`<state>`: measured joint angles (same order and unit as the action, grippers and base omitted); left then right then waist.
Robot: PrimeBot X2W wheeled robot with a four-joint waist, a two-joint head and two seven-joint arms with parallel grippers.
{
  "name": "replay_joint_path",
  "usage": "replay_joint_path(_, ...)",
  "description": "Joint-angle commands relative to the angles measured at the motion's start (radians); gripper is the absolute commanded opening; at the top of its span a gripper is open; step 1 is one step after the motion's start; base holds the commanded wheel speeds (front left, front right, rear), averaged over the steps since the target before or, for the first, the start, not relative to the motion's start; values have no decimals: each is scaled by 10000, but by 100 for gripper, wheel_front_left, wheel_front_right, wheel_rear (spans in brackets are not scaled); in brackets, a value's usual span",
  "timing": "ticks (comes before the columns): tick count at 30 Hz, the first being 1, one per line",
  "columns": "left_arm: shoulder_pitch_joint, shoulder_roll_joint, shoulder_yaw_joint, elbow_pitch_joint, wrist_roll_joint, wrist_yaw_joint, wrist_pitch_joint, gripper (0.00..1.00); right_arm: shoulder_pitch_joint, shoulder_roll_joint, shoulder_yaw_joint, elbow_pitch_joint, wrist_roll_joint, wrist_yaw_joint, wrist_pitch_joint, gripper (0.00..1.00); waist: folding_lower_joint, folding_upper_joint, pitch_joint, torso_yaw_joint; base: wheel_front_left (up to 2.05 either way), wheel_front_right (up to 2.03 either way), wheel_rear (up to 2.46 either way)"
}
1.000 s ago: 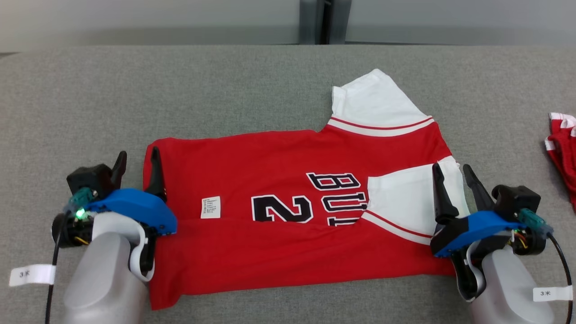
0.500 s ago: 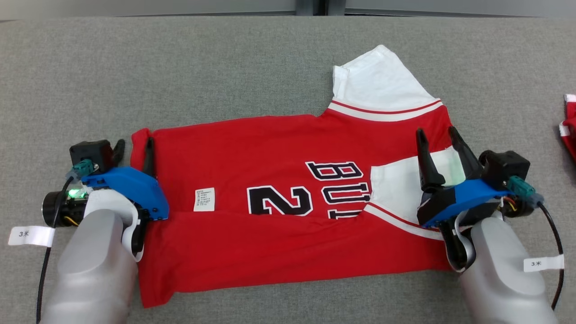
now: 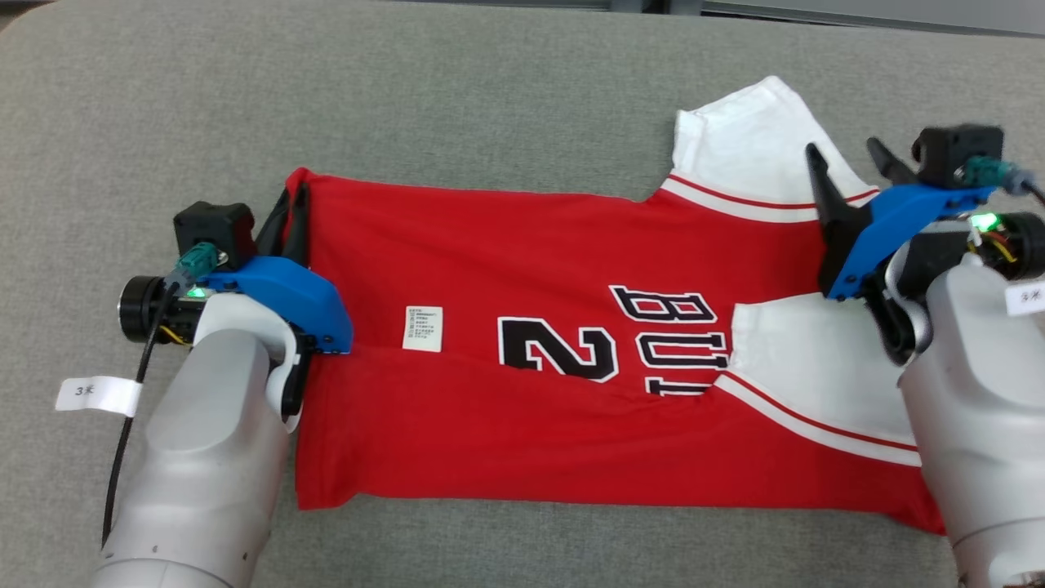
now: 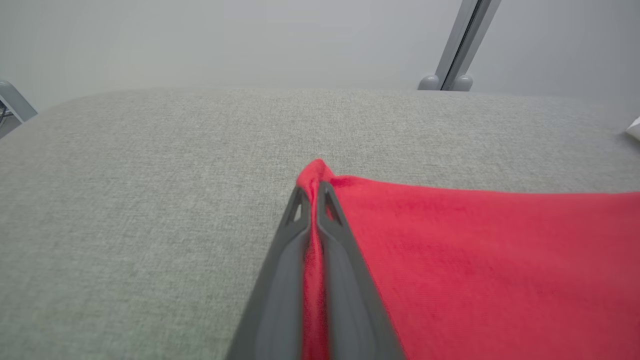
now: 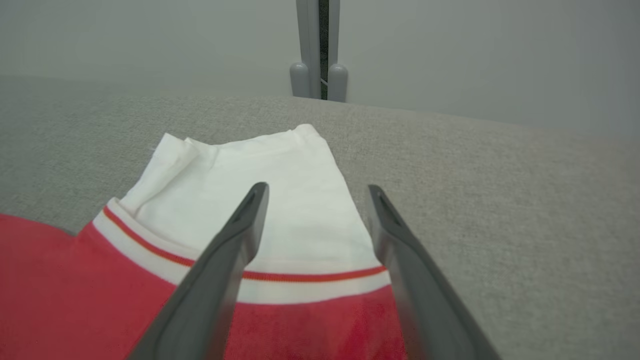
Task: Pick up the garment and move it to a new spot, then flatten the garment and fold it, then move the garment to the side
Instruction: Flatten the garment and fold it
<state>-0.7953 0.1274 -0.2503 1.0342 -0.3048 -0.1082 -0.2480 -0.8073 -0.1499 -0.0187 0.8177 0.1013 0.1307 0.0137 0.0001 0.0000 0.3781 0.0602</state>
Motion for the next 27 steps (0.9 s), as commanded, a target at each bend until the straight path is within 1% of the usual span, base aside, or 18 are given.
replay_joint_path(1,-161,-31,-77,-114,54,-39,-69,0,-377,-149,-110,153,1,1,239,100,-1,0,176,273,0,0,0)
replay_joint_path(7,57,-414,-522,-683,25,-144,-151,0,-1589,-781,-508,981,-439,1,1418,100,-1,0,468,944,0,0,0)
replay_joint_path(11,100,-578,-832,-1007,-84,-194,-168,0,-2237,-1007,-743,1418,-868,1,1951,100,-1,0,689,1298,0,0,0)
replay_joint_path(15,91,-682,-1153,-1252,-261,-226,-172,0,-2628,-1144,-1097,1792,-1277,1,2229,100,-1,0,881,1568,0,0,0)
replay_joint_path(21,90,-747,-1542,-1665,-543,-223,-176,0,-2832,-948,-1880,2115,-1892,1,2426,100,-1,0,1108,1760,0,0,0)
replay_joint_path(22,91,-750,-1583,-1715,-585,-223,-177,0,-2844,-892,-1965,2168,-1992,1,2478,94,-1,0,1139,1769,0,0,0)
replay_joint_path(23,89,-750,-1612,-1764,-623,-224,-177,0,-2843,-840,-2035,2207,-2073,1,2477,49,-1,0,1165,1772,0,0,0)
replay_joint_path(24,84,-752,-1636,-1803,-660,-226,-177,0,-2843,-776,-2072,2258,-2142,1,2483,17,-1,0,1190,1776,0,0,0)
replay_joint_path(25,87,-754,-1649,-1828,-680,-226,-177,0,-2841,-734,-2109,2293,-2209,1,2489,0,-1,0,1209,1775,0,0,0)
replay_joint_path(27,79,-752,-1667,-1874,-729,-226,-178,0,-2921,-796,-2211,2127,-2372,-1,2127,0,-1,0,1254,1771,0,0,0)
